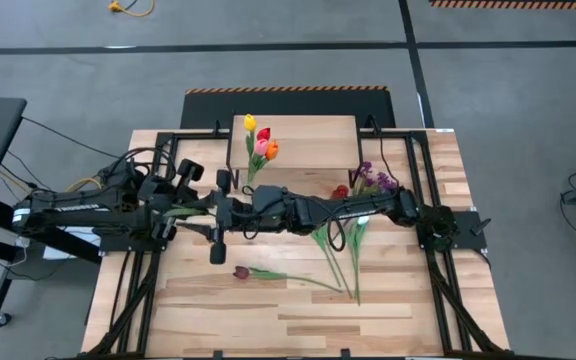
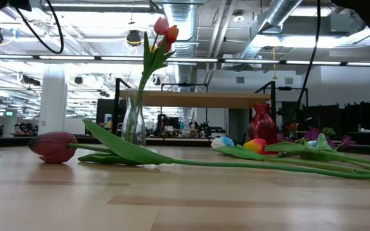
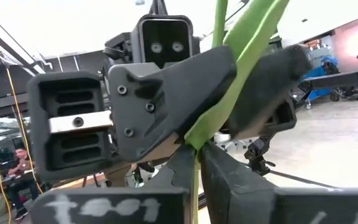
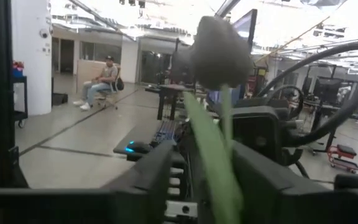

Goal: Pick and place flowers into a vace then onto a shelf
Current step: Put the left black flower into the transparent vase

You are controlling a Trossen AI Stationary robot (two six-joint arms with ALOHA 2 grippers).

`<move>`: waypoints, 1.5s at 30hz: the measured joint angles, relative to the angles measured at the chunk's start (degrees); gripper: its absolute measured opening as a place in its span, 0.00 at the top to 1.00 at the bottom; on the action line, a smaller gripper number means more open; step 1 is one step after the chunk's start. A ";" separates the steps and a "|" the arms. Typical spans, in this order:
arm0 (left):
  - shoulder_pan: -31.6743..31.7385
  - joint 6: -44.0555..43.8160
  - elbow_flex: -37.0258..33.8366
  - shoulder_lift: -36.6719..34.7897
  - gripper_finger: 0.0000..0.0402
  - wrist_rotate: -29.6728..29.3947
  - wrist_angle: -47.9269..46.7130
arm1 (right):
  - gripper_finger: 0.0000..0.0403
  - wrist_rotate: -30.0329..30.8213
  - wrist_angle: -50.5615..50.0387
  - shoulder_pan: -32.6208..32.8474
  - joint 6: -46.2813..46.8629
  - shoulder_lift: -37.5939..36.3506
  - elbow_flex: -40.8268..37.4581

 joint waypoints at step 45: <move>8.89 10.22 19.55 1.80 1.00 -21.05 -43.64 | 0.08 32.85 -65.19 11.62 19.31 -14.23 -2.23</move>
